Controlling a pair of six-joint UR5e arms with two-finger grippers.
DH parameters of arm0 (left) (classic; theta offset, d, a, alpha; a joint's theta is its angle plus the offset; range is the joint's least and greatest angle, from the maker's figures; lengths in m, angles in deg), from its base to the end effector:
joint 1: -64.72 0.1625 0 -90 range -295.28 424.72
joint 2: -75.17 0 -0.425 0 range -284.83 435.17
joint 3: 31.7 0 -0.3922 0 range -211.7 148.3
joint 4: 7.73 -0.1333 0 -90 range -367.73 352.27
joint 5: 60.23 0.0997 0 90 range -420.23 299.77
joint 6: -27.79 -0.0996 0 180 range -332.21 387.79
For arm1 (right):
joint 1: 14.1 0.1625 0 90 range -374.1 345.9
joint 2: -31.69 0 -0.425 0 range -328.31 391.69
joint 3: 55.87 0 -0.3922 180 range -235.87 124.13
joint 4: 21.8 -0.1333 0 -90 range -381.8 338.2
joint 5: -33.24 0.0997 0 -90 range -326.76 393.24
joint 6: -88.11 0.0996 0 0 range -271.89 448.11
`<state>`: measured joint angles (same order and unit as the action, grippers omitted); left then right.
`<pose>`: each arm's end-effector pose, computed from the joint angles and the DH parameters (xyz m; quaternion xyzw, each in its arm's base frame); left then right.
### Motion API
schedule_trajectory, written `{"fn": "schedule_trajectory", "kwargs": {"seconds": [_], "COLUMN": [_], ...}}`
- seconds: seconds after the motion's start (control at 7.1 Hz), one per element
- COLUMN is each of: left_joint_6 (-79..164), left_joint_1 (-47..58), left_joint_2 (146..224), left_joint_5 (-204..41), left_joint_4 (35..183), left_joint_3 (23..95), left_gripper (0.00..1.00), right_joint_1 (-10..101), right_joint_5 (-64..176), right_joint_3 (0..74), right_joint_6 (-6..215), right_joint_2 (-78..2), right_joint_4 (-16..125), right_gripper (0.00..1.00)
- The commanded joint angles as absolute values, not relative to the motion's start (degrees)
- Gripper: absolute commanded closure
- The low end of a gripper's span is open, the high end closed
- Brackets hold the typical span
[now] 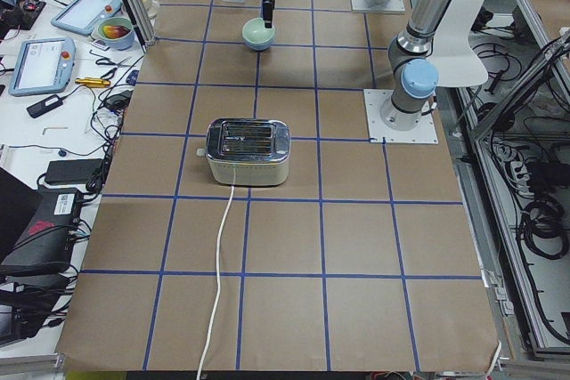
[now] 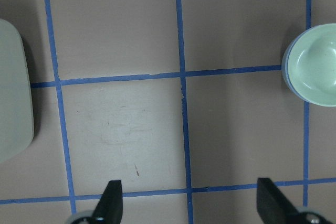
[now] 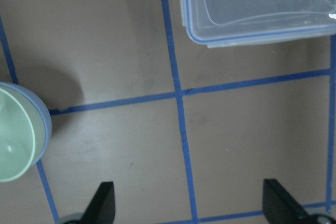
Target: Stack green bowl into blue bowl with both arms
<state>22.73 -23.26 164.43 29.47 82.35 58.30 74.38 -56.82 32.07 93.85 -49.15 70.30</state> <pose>-0.1166 -0.4919 0.4941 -0.0265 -0.9996 0.0059 0.0023 0.1186 -0.5508 0.4257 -0.0632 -0.9970 -0.0436 0.0021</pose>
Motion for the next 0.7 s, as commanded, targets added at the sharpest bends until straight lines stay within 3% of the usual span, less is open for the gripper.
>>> {"fn": "schedule_trajectory", "kwargs": {"seconds": [0.0,0.56], "left_joint_6": [22.7,22.7], "left_joint_1": [-23.26,-23.26], "left_joint_2": [164.47,164.56], "left_joint_5": [29.51,29.77], "left_joint_4": [82.35,82.35], "left_joint_3": [58.22,58.22], "left_gripper": [0.09,0.07], "right_joint_1": [73.96,74.32], "right_joint_5": [-58.25,-56.68], "right_joint_3": [31.84,31.93], "right_joint_6": [91.11,91.19], "right_joint_2": [-55.48,-58.48], "right_joint_4": [66.97,65.22], "right_gripper": [0.0,0.0]}}
